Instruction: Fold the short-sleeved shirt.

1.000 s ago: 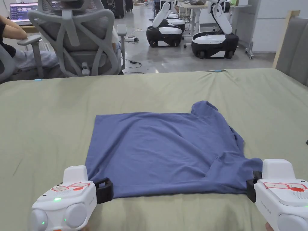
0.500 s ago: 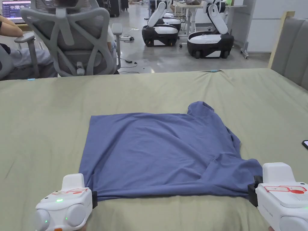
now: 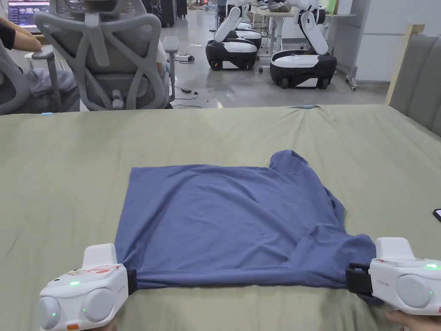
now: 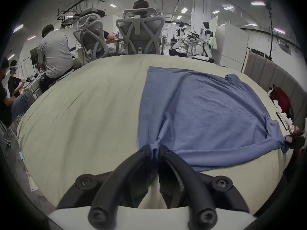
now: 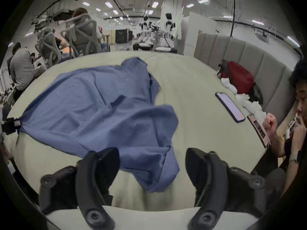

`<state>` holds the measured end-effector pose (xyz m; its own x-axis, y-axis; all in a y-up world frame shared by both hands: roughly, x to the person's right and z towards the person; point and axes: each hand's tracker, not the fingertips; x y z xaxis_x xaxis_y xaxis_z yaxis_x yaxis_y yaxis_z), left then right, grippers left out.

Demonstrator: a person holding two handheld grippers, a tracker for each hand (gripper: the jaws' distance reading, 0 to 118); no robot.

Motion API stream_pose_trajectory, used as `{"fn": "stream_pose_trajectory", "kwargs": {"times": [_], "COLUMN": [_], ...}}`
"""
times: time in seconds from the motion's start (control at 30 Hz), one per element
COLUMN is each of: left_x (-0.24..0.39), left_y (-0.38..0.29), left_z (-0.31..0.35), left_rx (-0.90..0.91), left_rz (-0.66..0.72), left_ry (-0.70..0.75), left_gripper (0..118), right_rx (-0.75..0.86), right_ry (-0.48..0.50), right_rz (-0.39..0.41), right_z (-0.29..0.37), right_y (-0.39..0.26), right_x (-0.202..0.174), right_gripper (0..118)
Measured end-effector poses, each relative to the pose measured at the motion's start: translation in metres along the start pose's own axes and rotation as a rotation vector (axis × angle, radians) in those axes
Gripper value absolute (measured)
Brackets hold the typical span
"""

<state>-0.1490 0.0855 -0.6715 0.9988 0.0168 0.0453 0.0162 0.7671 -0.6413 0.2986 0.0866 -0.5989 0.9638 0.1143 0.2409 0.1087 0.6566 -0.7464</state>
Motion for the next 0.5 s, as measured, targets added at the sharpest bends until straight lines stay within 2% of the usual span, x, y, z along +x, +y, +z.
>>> {"fn": "stream_pose_trajectory", "kwargs": {"times": [0.1, 0.2, 0.27, 0.3, 0.33, 0.4, 0.5], "left_x": [-0.001, 0.000, -0.001, -0.002, -0.002, -0.002, -0.004], "left_y": [-0.001, -0.002, -0.002, -0.003, -0.002, 0.000, 0.010], "left_z": [-0.002, -0.005, -0.006, -0.009, -0.010, -0.007, -0.003], "left_rx": [-0.006, -0.014, -0.022, -0.024, -0.025, -0.020, -0.002], "left_rz": [-0.013, -0.034, -0.026, -0.020, -0.020, -0.022, -0.019], "left_ry": [-0.004, -0.002, -0.002, -0.004, -0.004, -0.003, -0.014], "left_gripper": [8, 8, 8, 8, 8, 8, 8], "right_rx": [-0.048, -0.015, -0.002, 0.008, 0.016, 0.028, 0.064], "right_ry": [0.032, 0.079, 0.111, 0.130, 0.140, 0.097, 0.098], "right_rz": [0.004, -0.018, 0.004, -0.004, -0.015, 0.018, -0.008], "right_z": [-0.021, -0.019, -0.011, -0.009, -0.008, -0.003, 0.000], "right_y": [-0.009, -0.012, -0.010, -0.010, -0.009, -0.004, 0.007], "right_x": [0.002, 0.001, -0.001, -0.001, -0.003, -0.008, -0.008], "right_gripper": [78, 53, 20, 10, 10, 10, 10]}}
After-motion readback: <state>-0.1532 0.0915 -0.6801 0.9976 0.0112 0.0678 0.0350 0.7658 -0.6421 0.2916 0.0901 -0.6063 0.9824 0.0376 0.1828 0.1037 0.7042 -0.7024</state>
